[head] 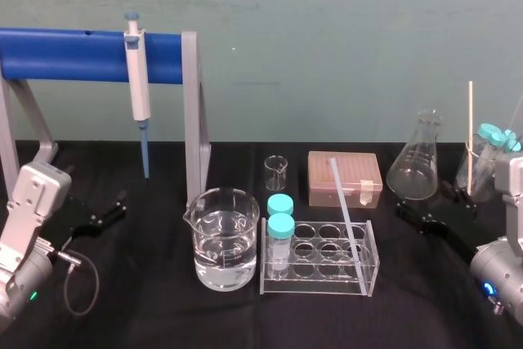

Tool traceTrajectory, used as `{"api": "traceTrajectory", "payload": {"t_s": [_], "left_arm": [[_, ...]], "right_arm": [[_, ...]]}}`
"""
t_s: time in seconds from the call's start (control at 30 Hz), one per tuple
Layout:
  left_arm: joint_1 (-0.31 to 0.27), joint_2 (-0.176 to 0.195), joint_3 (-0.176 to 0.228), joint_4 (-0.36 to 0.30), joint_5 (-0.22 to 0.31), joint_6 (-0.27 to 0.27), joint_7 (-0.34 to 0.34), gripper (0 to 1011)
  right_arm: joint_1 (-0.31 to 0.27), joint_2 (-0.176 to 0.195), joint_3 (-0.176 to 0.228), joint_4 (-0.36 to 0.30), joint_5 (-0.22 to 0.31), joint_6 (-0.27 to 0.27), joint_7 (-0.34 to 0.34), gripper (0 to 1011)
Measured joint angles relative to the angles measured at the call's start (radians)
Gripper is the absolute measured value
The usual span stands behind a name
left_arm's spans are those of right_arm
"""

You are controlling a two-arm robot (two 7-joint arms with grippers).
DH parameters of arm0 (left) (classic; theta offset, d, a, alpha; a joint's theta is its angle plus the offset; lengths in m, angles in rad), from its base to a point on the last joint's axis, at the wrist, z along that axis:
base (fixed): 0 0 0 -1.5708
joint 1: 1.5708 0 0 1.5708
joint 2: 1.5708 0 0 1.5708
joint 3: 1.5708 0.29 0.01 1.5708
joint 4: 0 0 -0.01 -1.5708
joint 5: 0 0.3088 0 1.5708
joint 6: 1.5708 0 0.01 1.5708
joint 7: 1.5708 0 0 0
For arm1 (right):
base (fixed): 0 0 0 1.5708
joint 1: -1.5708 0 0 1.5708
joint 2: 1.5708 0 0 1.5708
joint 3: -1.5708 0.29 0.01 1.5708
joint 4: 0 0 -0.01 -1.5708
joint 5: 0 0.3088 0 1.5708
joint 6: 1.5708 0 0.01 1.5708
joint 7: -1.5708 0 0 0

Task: Pick up the stirring rod with one hand, then place it down.

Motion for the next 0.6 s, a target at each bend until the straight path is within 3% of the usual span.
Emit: {"api": "traceTrajectory", "payload": {"t_s": [0.6], "left_arm": [[0.000, 0.000, 0.000, 0.000, 0.000, 0.000, 0.000, 1000]], "right_arm": [[-0.002, 0.001, 0.002, -0.004, 0.002, -0.007, -0.002, 1003]]}}
